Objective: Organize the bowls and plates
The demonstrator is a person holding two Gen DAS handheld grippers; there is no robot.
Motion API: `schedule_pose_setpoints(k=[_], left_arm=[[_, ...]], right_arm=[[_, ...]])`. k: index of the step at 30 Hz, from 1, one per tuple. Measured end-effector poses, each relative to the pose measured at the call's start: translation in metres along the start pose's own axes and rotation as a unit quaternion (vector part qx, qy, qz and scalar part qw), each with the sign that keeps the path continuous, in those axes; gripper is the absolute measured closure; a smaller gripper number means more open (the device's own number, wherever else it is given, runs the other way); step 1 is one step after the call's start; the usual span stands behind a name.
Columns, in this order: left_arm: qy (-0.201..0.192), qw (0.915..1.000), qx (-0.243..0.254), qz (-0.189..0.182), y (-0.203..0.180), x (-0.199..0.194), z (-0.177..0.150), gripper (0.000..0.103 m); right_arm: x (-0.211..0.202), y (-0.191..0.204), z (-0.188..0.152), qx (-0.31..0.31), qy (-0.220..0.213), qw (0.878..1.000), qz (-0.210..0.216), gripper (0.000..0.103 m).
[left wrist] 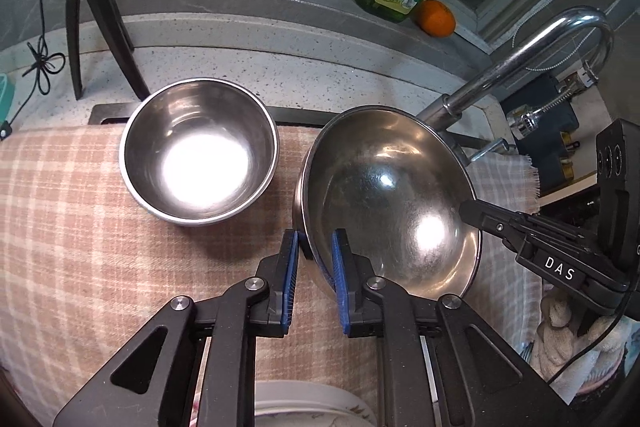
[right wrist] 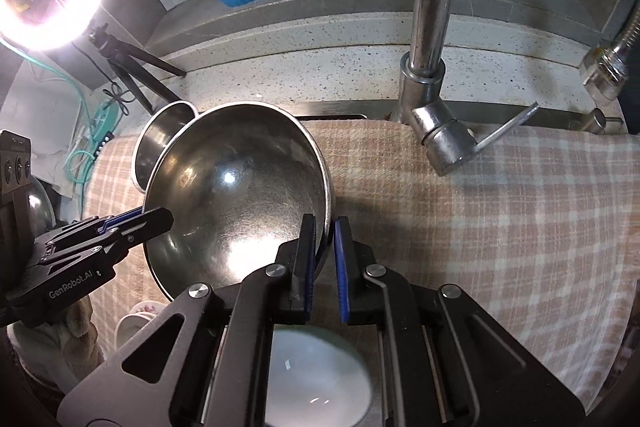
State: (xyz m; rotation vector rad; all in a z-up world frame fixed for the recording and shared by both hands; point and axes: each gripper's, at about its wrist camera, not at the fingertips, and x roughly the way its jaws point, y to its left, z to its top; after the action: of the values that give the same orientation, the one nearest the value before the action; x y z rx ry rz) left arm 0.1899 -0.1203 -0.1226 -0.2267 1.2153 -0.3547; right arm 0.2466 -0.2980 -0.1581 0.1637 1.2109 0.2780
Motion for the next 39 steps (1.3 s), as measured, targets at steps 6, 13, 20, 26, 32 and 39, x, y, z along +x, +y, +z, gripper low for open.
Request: schedule_pose_setpoints(k=[6, 13, 20, 26, 32, 39], left_arm=[[-0.01, 0.9999, 0.008, -0.004, 0.01, -0.025, -0.012, 0.088], [-0.026, 0.9996, 0.007, 0.007, 0.037, -0.059, -0.026, 0.088], [-0.036, 0.9991, -0.014, 0.02, 0.077, -0.088, -0.045, 0.088], [-0.039, 0.9981, -0.036, 0.033, 0.114, -0.103, -0.064, 0.088], [-0.04, 0.9962, -0.067, 0.039, 0.147, -0.112, -0.085, 0.088], [-0.038, 0.9937, -0.093, 0.051, 0.176, -0.118, -0.102, 0.088]], right_arm=[[-0.017, 0.023, -0.013, -0.005, -0.016, 1.0, 0.009, 0.094], [-0.026, 0.067, -0.026, -0.026, -0.024, 0.999, 0.027, 0.093], [-0.02, 0.118, -0.042, -0.054, -0.016, 0.997, 0.047, 0.092], [-0.006, 0.159, -0.055, -0.079, 0.0, 0.995, 0.06, 0.092], [0.012, 0.189, -0.066, -0.097, 0.021, 0.993, 0.07, 0.092], [0.033, 0.219, -0.077, -0.113, 0.042, 0.989, 0.081, 0.092]])
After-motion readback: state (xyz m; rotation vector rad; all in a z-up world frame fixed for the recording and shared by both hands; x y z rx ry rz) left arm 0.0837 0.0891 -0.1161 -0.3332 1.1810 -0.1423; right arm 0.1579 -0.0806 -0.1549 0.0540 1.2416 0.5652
